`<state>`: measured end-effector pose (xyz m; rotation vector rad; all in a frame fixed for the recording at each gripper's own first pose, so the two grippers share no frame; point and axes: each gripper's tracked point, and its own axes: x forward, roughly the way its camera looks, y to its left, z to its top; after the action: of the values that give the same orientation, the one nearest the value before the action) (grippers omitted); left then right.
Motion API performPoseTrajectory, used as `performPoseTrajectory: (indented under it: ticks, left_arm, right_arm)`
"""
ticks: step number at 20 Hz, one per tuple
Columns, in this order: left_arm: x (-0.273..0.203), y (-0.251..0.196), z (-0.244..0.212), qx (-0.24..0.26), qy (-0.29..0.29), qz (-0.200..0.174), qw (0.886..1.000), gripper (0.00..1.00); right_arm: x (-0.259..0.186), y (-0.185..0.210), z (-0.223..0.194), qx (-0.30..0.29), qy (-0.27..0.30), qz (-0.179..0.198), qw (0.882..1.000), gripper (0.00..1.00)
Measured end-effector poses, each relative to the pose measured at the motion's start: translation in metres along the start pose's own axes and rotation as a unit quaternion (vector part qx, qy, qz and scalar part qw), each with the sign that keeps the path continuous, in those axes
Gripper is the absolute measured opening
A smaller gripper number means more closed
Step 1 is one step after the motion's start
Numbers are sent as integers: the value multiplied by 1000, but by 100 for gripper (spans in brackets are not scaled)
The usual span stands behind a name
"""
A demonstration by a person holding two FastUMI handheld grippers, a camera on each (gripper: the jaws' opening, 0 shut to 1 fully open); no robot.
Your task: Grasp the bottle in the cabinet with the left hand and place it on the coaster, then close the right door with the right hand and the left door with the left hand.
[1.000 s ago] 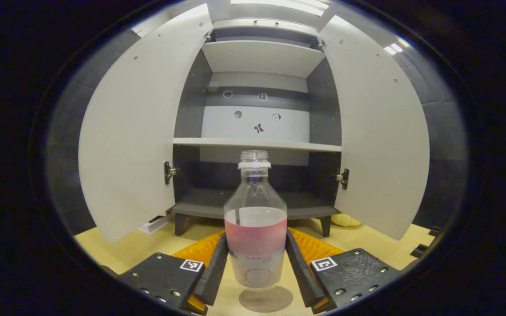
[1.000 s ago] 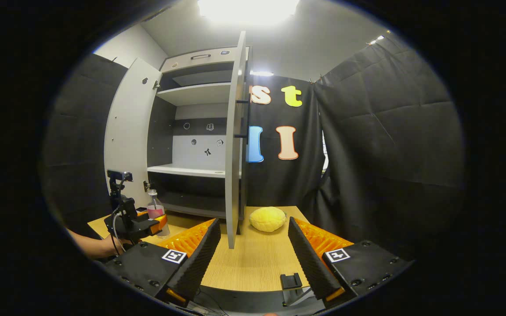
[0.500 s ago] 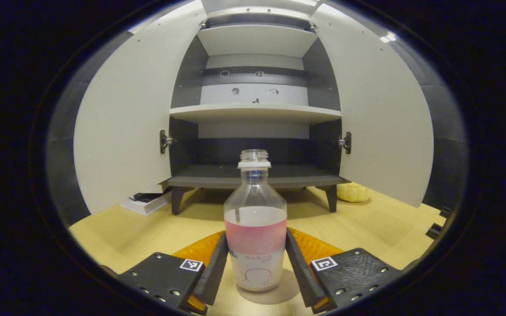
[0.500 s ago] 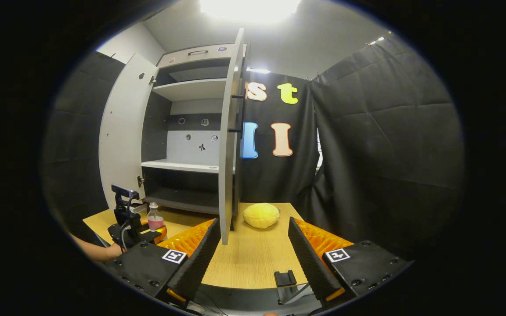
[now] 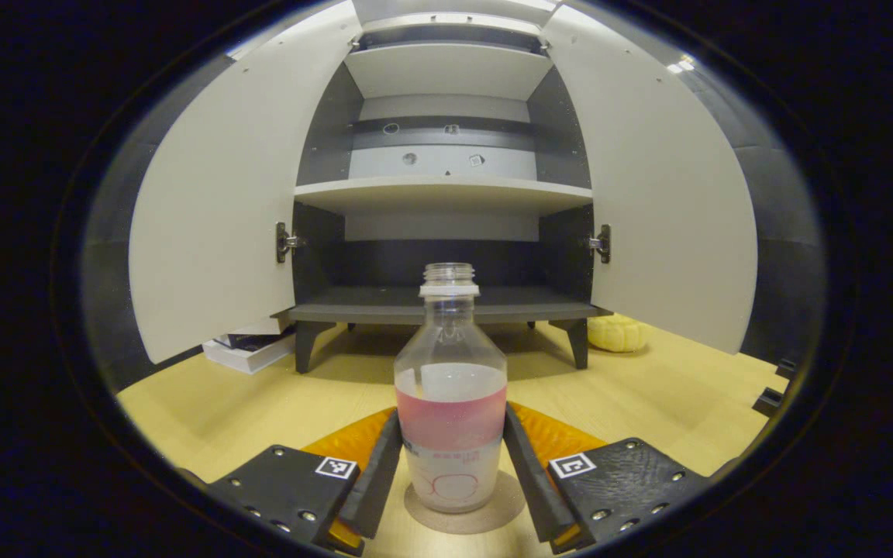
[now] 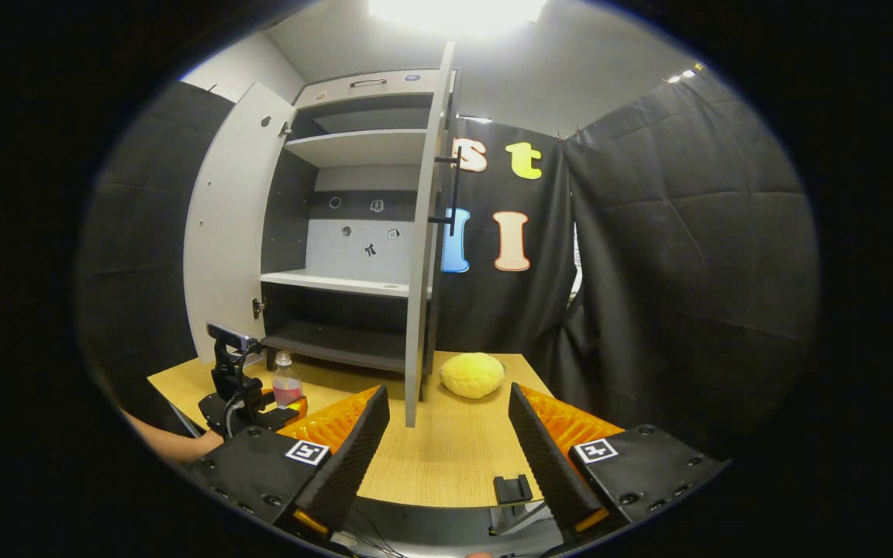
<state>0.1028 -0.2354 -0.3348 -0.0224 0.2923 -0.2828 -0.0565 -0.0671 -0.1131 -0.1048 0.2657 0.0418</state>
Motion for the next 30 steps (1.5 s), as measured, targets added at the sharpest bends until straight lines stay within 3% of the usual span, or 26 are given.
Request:
performPoseTrajectory:
  ticks: [4, 5, 8, 10, 11, 13, 16, 18, 20, 30]
  left_arm:
    - [0, 0, 4, 12, -3, -4, 1000, 77]
    - [-1, 2, 6, 16, -3, -4, 1000, 86]
    - [-2, -1, 17, 17, -14, -9, 1000, 85]
    - [0, 0, 28, 14, -25, -7, 1000, 86]
    - [0, 0, 33, 13, -31, -5, 999, 85]
    - [-2, 0, 45, 11, -42, -3, 999, 85]
    - [-4, 5, 63, 14, -59, 6, 998, 85]
    - [-8, 8, 75, 17, -70, 12, 997, 85]
    - [-10, 11, 87, 17, -86, 16, 996, 85]
    - [-33, 45, 117, 29, -109, 59, 992, 85]
  right_arm:
    - [4, 11, 0, -7, 0, 15, 1000, 99]
    - [6, 13, 2, -9, -2, 17, 1000, 94]
    - [9, 17, 11, 2, -13, 27, 1000, 99]
    - [12, 18, 16, 7, -20, 31, 999, 94]
    - [13, 17, 19, 11, -23, 33, 999, 99]
    - [16, 16, 27, 19, -29, 39, 999, 94]
    - [22, 10, 45, 26, -43, 46, 998, 99]
    - [29, 4, 59, 28, -55, 47, 997, 94]
    - [37, -5, 71, 26, -63, 40, 997, 98]
    - [94, -43, 125, 45, -85, -21, 995, 99]
